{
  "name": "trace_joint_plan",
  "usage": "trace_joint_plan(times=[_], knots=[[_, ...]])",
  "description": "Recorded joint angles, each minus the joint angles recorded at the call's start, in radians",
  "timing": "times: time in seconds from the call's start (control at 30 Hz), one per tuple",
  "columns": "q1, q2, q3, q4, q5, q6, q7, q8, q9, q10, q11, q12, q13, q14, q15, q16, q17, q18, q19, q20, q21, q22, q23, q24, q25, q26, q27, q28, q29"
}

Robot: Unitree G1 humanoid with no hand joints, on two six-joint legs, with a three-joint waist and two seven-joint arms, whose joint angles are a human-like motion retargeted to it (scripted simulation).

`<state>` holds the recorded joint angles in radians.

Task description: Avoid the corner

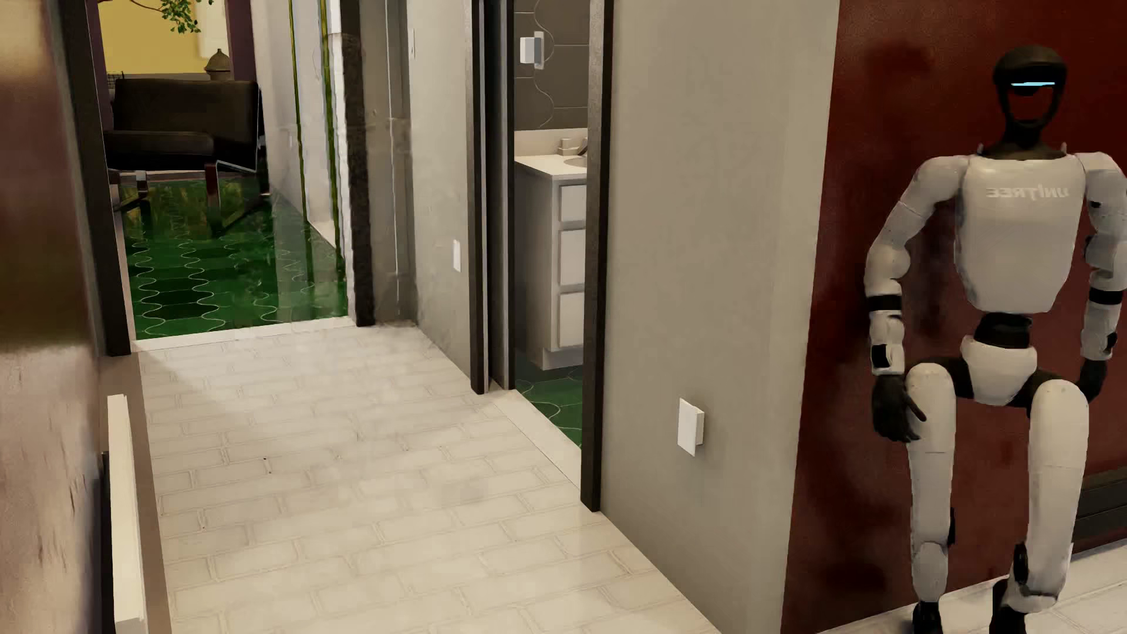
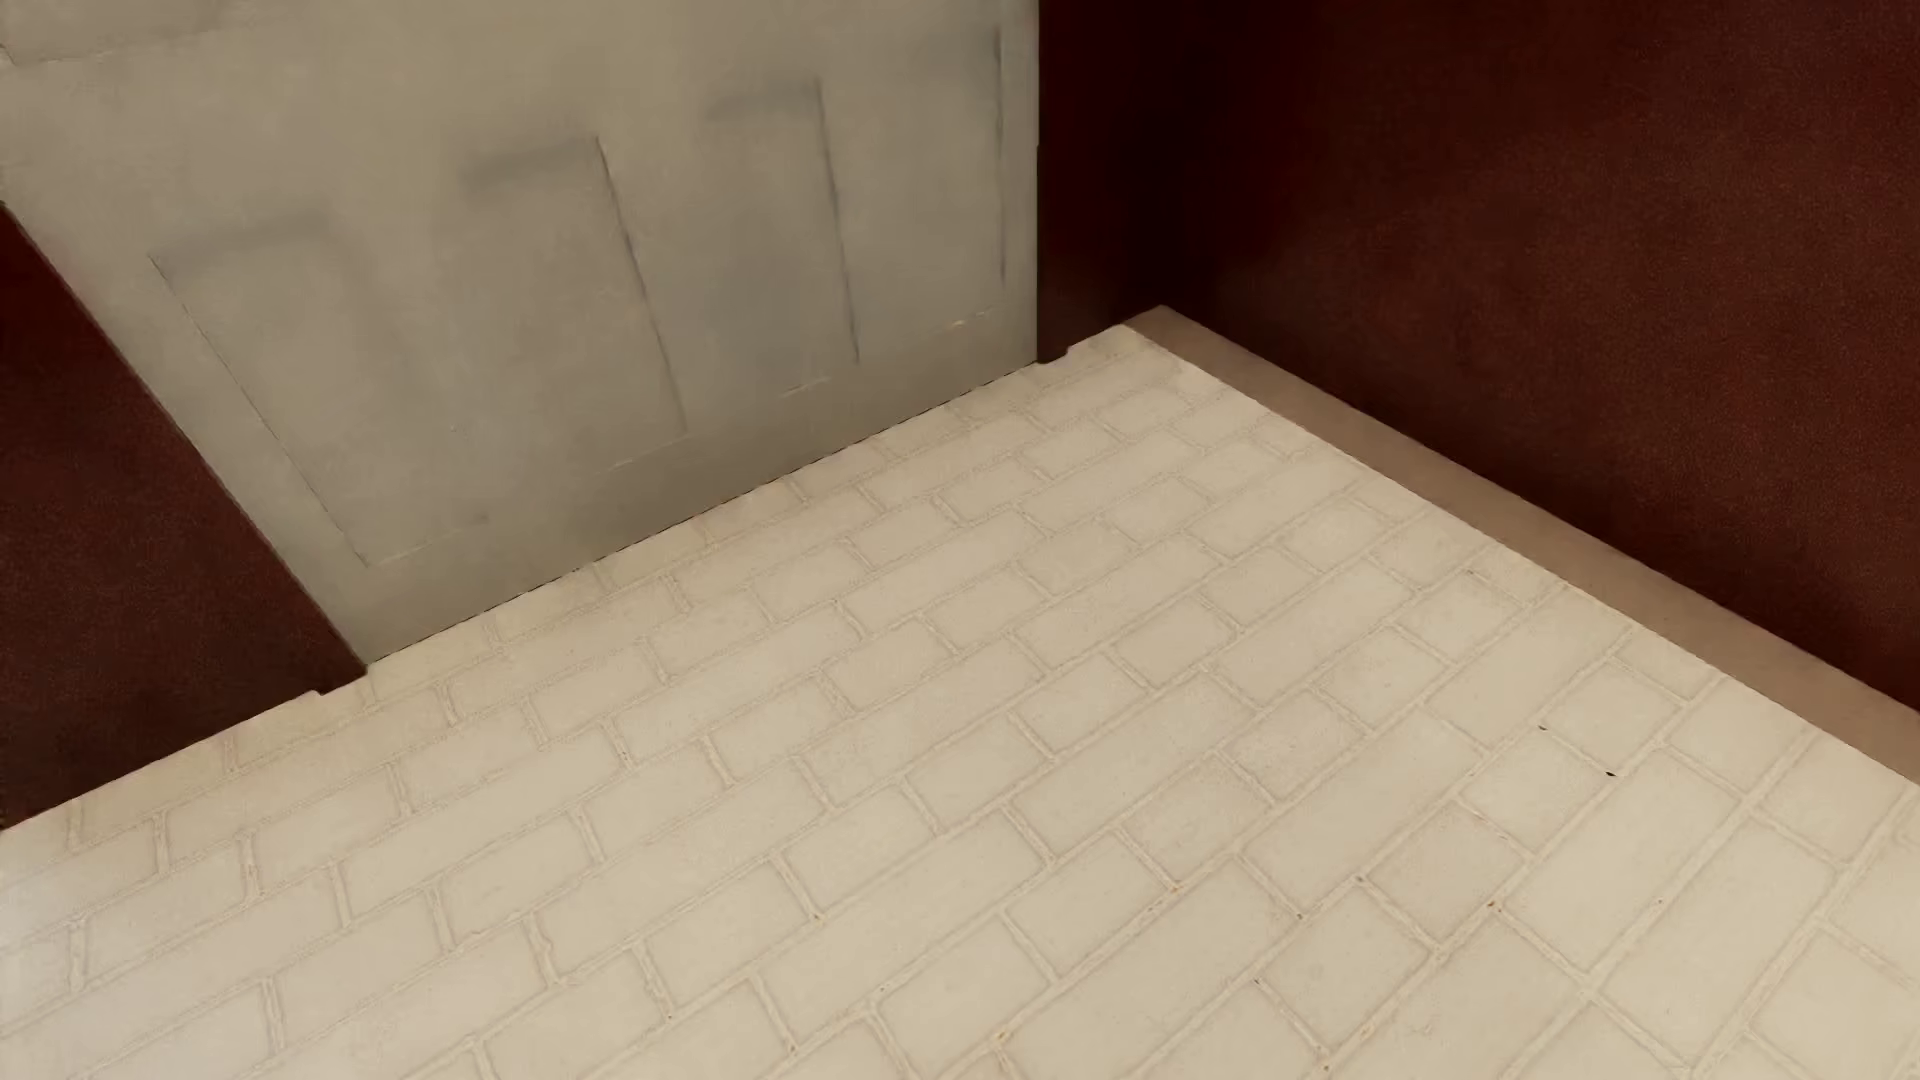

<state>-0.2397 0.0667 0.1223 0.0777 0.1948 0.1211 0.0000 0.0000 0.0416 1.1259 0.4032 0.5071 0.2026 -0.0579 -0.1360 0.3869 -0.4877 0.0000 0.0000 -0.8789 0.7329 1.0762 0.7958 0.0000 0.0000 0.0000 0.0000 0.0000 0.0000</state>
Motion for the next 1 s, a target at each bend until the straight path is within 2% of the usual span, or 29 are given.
trace_joint_plan(times=[0.03,0.07,0.17,0.23,0.27,0.3,0.37,0.4,0.43,0.47,0.5,0.53,0.57,0.63,0.67,0.7,0.73,0.77,0.83,0.9,0.97,1.0], knots=[[-0.023,0.053,0.010,-0.019,-0.007,-0.008,0.000,0.000,0.014,-0.150,-0.009,-0.002,-0.013,0.002,-0.034,-0.002,0.002,0.000,0.000,0.028,-0.058,-0.013,-0.051,0.000,0.000,0.000,0.000,0.000,0.000],[-0.031,0.099,0.013,-0.028,-0.009,-0.010,0.000,0.000,0.027,-0.317,-0.017,-0.016,-0.024,0.053,-0.056,-0.001,0.004,0.000,0.000,0.043,-0.101,-0.024,-0.099,0.000,0.000,0.000,0.000,0.000,0.000],[-0.059,0.201,-0.023,-0.028,-0.023,-0.018,0.000,0.000,0.038,-0.646,-0.020,-0.052,-0.025,0.263,-0.097,0.019,0.016,0.000,0.000,0.187,-0.143,-0.081,-0.172,0.000,0.000,0.000,0.000,0.000,0.000],[-0.054,0.286,-0.038,-0.028,-0.054,-0.031,0.000,0.000,0.053,-0.637,-0.021,-0.075,0.015,0.292,-0.084,0.045,0.021,0.000,0.000,0.280,-0.101,-0.112,-0.143,0.000,0.000,0.000,0.000,0.000,0.000],[-0.055,0.306,-0.040,-0.025,-0.066,-0.031,0.000,0.000,0.039,-0.603,-0.018,-0.085,0.044,0.336,-0.057,0.055,0.018,0.000,0.000,0.317,-0.058,-0.116,-0.101,0.000,0.000,0.000,0.000,0.000,0.000],[-0.042,0.329,-0.043,-0.036,-0.095,-0.046,0.000,0.000,0.030,-0.562,-0.010,-0.094,0.076,0.353,0.000,0.063,0.020,0.000,0.000,0.330,0.000,-0.109,-0.032,0.000,0.000,0.000,0.000,0.000,0.000],[0.036,0.241,-0.048,-0.046,-0.146,-0.076,0.000,0.000,0.018,-0.516,0.180,-0.124,0.127,0.255,0.215,0.077,0.027,0.000,0.000,0.310,0.163,-0.071,0.131,0.000,0.000,0.000,0.000,0.000,0.000],[0.062,0.086,-0.041,-0.045,-0.162,-0.088,0.000,0.000,-0.001,-0.513,0.385,-0.139,0.129,0.189,0.317,0.080,0.019,0.000,0.000,0.314,0.267,-0.069,0.178,0.000,0.000,0.000,0.000,0.000,0.000],[0.090,-0.067,-0.070,-0.047,-0.150,-0.101,0.000,0.000,-0.001,-0.520,0.600,-0.147,0.117,0.136,0.368,0.089,0.006,0.000,0.000,0.318,0.346,-0.090,0.196,0.000,0.000,0.000,0.000,0.000,0.000],[0.096,-0.210,-0.118,-0.039,-0.119,-0.096,0.000,0.000,-0.014,-0.528,0.745,-0.158,0.120,0.098,0.367,0.090,-0.008,0.000,0.000,0.328,0.327,-0.103,0.186,0.000,0.000,0.000,0.000,0.000,0.000],[0.115,-0.323,-0.163,-0.029,-0.084,-0.083,0.000,0.000,-0.021,-0.543,0.791,-0.171,0.135,0.070,0.353,0.090,-0.021,0.000,0.000,0.328,0.276,-0.112,0.158,0.000,0.000,0.000,0.000,0.000,0.000],[0.159,-0.394,-0.194,-0.022,-0.051,-0.073,0.000,0.000,-0.020,-0.562,0.739,-0.182,0.155,0.048,0.341,0.094,-0.030,0.000,0.000,0.326,0.223,-0.122,0.125,0.000,0.000,0.000,0.000,0.000,0.000],[0.221,-0.431,-0.224,-0.024,-0.027,-0.068,0.000,0.000,-0.014,-0.591,0.602,-0.186,0.172,0.030,0.373,0.098,-0.030,0.000,0.000,0.348,0.178,-0.138,0.097,0.000,0.000,0.000,0.000,0.000,0.000],[0.360,-0.406,-0.282,-0.070,-0.037,-0.093,0.000,0.000,0.020,-0.641,0.250,-0.174,0.207,-0.011,0.515,0.109,-0.006,0.000,0.000,0.408,0.108,-0.170,0.059,0.000,0.000,0.000,0.000,0.000,0.000],[0.399,-0.392,-0.305,-0.089,-0.041,-0.107,0.000,0.000,0.028,-0.644,0.122,-0.178,0.217,-0.037,0.514,0.115,0.014,0.000,0.000,0.420,0.103,-0.178,0.050,0.000,0.000,0.000,0.000,0.000,0.000],[0.433,-0.379,-0.316,-0.109,-0.040,-0.117,0.000,0.000,0.030,-0.648,0.049,-0.188,0.226,-0.061,0.398,0.118,0.036,0.000,0.000,0.419,0.111,-0.181,0.044,0.000,0.000,0.000,0.000,0.000,0.000],[0.468,-0.362,-0.316,-0.125,-0.038,-0.120,0.000,0.000,0.030,-0.646,0.045,-0.195,0.234,-0.079,0.234,0.117,0.054,0.000,0.000,0.420,0.131,-0.186,0.040,0.000,0.000,0.000,0.000,0.000,0.000],[0.497,-0.356,-0.311,-0.135,-0.039,-0.118,0.000,0.000,0.023,-0.637,0.064,-0.190,0.244,-0.089,0.202,0.110,0.065,0.000,0.000,0.427,0.149,-0.196,0.036,0.000,0.000,0.000,0.000,0.000,0.000],[0.513,-0.351,-0.315,-0.126,-0.033,-0.093,0.000,0.000,-0.023,-0.596,0.079,-0.146,0.262,-0.079,0.213,0.088,0.076,0.000,0.000,0.442,0.170,-0.221,0.045,0.000,0.000,0.000,0.000,0.000,0.000],[0.453,-0.324,-0.285,-0.064,0.017,-0.041,0.000,0.000,-0.047,-0.426,0.059,-0.123,0.237,0.034,0.254,0.056,0.073,0.000,0.000,0.369,0.201,-0.172,0.097,0.000,0.000,0.000,0.000,0.000,0.000],[0.255,-0.265,-0.217,0.030,0.031,-0.017,0.000,0.000,-0.067,-0.077,0.072,-0.104,0.181,0.232,0.069,0.039,0.044,0.000,0.000,0.271,0.183,-0.129,0.092,0.000,0.000,0.000,0.000,0.000,0.000],[0.179,-0.220,-0.166,0.054,0.038,-0.020,0.000,0.000,-0.057,0.053,0.065,-0.098,0.139,0.235,0.024,0.036,0.033,0.000,0.000,0.221,0.150,-0.107,0.081,0.000,0.000,0.000,0.000,0.000,0.000]])
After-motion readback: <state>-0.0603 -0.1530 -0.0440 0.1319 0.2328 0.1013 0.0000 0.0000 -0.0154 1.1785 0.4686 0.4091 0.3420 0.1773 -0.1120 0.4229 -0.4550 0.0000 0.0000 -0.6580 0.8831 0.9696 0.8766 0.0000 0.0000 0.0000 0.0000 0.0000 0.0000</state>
